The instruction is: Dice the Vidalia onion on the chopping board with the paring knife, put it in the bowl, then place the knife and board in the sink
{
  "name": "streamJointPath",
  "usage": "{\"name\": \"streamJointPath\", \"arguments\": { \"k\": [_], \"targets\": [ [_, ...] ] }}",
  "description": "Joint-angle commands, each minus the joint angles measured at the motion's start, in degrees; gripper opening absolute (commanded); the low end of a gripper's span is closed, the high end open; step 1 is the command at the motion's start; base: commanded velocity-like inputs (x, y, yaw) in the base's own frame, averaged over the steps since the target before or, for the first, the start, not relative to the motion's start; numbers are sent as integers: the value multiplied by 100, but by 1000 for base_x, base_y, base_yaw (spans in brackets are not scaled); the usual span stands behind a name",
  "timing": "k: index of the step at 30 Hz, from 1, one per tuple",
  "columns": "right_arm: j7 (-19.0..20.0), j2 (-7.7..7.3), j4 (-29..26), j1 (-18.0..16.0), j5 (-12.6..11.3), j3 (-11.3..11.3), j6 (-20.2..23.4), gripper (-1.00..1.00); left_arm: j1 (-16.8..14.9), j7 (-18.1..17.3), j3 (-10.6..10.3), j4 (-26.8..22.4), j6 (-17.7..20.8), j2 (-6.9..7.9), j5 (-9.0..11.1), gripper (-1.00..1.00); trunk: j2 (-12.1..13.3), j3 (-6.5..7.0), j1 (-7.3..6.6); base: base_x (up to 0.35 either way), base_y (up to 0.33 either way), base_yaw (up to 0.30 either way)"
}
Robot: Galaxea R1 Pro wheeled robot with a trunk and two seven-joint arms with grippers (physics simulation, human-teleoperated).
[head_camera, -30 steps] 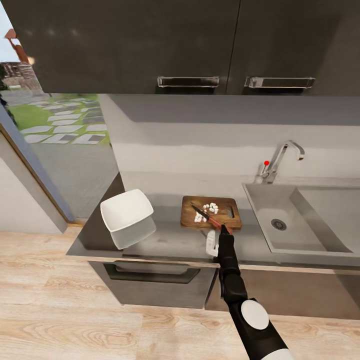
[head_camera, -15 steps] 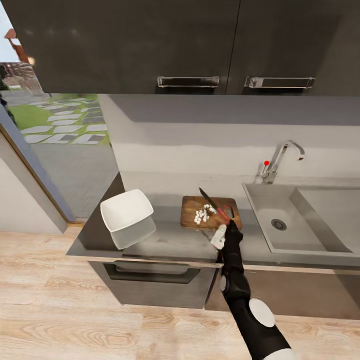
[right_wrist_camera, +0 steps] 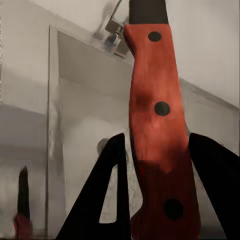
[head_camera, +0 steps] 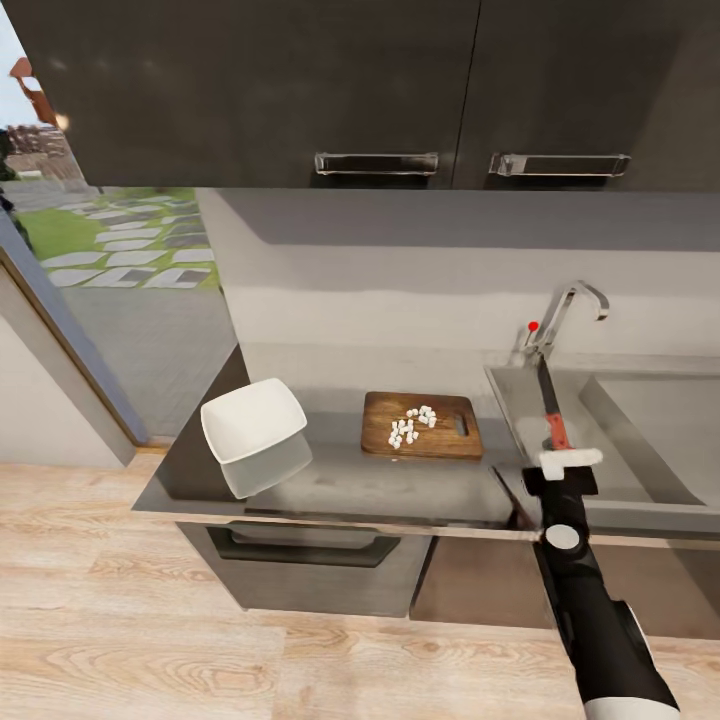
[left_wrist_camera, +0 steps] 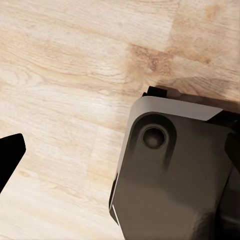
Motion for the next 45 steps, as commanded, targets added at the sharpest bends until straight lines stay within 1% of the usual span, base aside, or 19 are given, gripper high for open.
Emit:
{"name": "streamJointPath", "arguments": {
  "k": [1,2,4,6,7,8,9,11,13,15,23,26,31,45],
  "targets": [
    [134,-122,-52,-6,-273,-10,178,-100,-10,3,-50,24,-38,-6,44,100,-11,-10,3,0,0,0],
    [264,-246,-129,-7,-562,-16,407,-100,-10,2,-49,24,-38,-8,44,100,-11,-10,3,0,0,0],
    [592,-500,-314,-5,-1068,-21,1018,-100,-10,3,-49,24,-38,-9,44,100,-11,-10,3,0,0,0],
    [1039,-756,-479,-4,-1540,-23,1510,-100,-10,0,-50,24,-38,-10,44,100,-11,-10,3,0,0,0],
    [1390,-966,-545,-5,-1843,-24,1716,-100,-10,-2,-49,24,-38,-10,44,100,-11,-10,3,0,0,0],
    [1649,-1165,-578,-5,-2048,-25,1827,-100,-10,-3,-49,24,-38,-10,44,100,-11,-10,3,0,0,0],
    [1751,-1265,-591,-4,-2130,-25,1869,-100,-10,-3,-49,24,-38,-10,44,100,-11,-10,3,0,0,0],
    [1863,-1376,-604,-5,-2215,-25,1916,-100,-10,-4,-53,24,-38,-12,44,100,-11,-10,3,0,0,0],
    [1915,-1423,-610,-4,-2254,-25,1952,-100,-10,-4,-53,24,-38,-16,44,100,-11,-10,3,0,0,0],
    [1939,-1439,-615,-5,-2276,-25,2024,-100,-10,-4,-55,24,-38,-23,44,100,-11,-10,3,0,0,0],
    [1965,-1452,-764,-5,-2291,-25,2153,-100,-10,-3,-52,24,-38,-26,44,100,-11,-10,3,0,0,0],
    [1968,-1447,-778,-5,-2298,-25,2384,-100,-10,-4,-51,24,-38,-25,44,100,-11,-10,3,0,0,0],
    [1968,-1439,-780,-4,-2301,-20,2448,-100,-10,-2,-49,24,-38,-19,44,100,-11,-10,3,38,-27,0],
    [1968,-1417,-764,-4,-2318,-5,2468,-100,-10,4,-48,24,-38,-8,44,100,-11,-10,3,266,-67,0]
  ]
}}
